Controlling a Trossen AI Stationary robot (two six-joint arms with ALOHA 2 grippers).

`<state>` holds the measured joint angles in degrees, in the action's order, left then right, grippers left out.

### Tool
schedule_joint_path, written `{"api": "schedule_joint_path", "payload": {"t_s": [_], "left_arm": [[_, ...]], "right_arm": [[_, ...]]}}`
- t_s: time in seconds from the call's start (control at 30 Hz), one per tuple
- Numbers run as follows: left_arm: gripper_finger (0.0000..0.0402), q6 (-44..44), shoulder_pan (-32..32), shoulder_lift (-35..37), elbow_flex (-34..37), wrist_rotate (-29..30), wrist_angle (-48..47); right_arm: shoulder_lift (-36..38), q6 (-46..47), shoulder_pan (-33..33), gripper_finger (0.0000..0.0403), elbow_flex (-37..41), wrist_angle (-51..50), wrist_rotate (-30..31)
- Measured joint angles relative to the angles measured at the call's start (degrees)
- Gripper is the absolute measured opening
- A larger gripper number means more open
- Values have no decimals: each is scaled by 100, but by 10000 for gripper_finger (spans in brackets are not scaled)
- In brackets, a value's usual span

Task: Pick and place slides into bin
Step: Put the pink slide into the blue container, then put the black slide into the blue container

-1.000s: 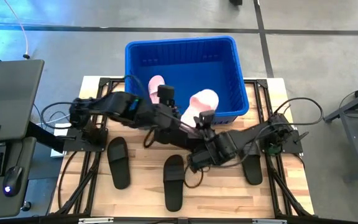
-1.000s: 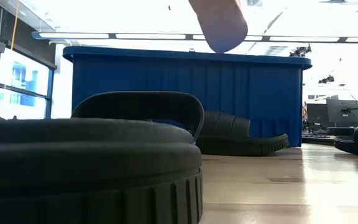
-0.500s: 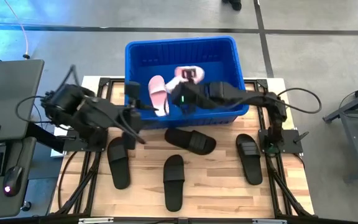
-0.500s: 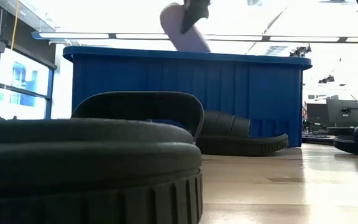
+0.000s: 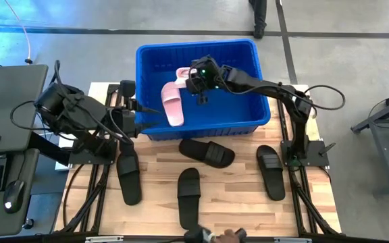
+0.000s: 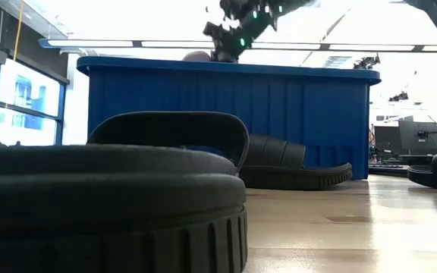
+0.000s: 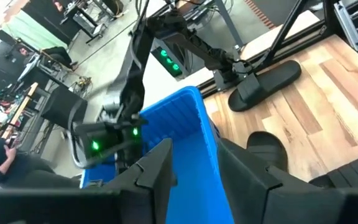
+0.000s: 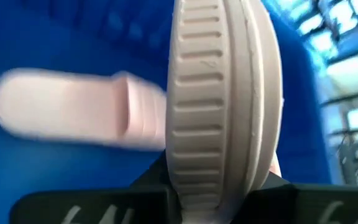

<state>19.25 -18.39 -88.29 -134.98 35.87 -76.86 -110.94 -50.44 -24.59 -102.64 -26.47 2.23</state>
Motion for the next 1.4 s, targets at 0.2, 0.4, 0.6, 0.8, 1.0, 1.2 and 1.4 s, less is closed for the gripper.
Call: {"api": "schedule_joint_path", "payload": {"t_s": [0.2,0.4,0.6,0.8,1.0,1.2,1.4], "left_arm": [[115,-22,0,-17,0,156,42],[115,-41,0,-133,2,523,52],[115,-282,0,-280,4,575,41],[115,-501,0,-411,10,546,35],[115,-799,0,-485,4,395,32],[115,-1073,0,-539,4,-9,35],[115,-1069,0,-564,4,-195,33]], "right_arm": [[-6,-64,-298,41,766,579,-761],[-6,-154,-331,64,1612,1677,-872],[0,-170,-358,124,2115,1858,-820],[2,729,-318,200,2067,1770,-733],[2,2120,-266,260,1630,1422,-1044],[2,3020,-279,272,848,-150,-1350],[2,3255,-241,272,262,-1488,-1614]]}}
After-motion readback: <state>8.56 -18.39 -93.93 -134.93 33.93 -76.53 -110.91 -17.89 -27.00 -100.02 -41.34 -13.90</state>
